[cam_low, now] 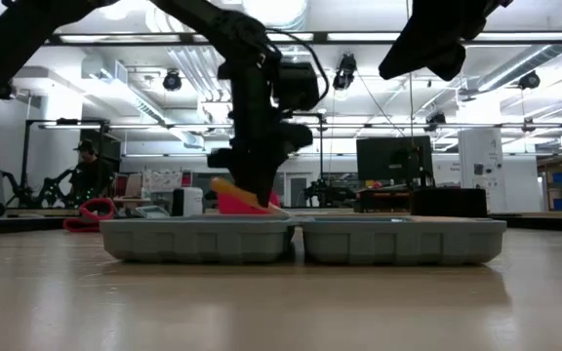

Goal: Prefit tool cases
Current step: Put the hammer into the gray tool box

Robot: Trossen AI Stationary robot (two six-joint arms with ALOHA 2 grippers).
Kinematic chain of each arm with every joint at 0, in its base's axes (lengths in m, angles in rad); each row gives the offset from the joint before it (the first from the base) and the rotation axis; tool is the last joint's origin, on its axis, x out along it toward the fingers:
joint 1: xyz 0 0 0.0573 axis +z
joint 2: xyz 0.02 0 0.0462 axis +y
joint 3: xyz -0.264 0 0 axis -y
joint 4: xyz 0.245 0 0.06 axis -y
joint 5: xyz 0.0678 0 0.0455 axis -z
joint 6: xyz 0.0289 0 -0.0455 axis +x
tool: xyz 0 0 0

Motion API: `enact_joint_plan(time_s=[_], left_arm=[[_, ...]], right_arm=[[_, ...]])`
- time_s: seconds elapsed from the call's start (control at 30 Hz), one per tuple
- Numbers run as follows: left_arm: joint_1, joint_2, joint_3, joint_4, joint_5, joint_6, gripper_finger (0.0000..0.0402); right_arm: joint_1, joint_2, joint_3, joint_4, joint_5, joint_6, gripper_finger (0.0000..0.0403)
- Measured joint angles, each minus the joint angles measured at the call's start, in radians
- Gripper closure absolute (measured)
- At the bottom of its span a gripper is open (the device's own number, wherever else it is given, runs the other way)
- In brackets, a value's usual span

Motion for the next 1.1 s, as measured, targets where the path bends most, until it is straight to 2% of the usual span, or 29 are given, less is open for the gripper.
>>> enact_joint_plan(time_s=[0.4,0.83,1.1], left_arm=[[-0.062,-0.074,0.009,-0.010,-0.007,-0.013,0.0318],[-0.109,-0.076,-0.021,0.020,-0.008,-0.021,0.0379],[-0.127,-0.074,-0.105,0.078,-0.007,-0.048,0.0364]], right_arm=[[0.001,0.000,0.000,0.000,0.003,0.000,0.0384],[0.013,0.000,-0.001,0.004,0.004,0.000,0.0384],[0.018,0.000,-0.001,0.006,0.004,0.000,0.0384]])
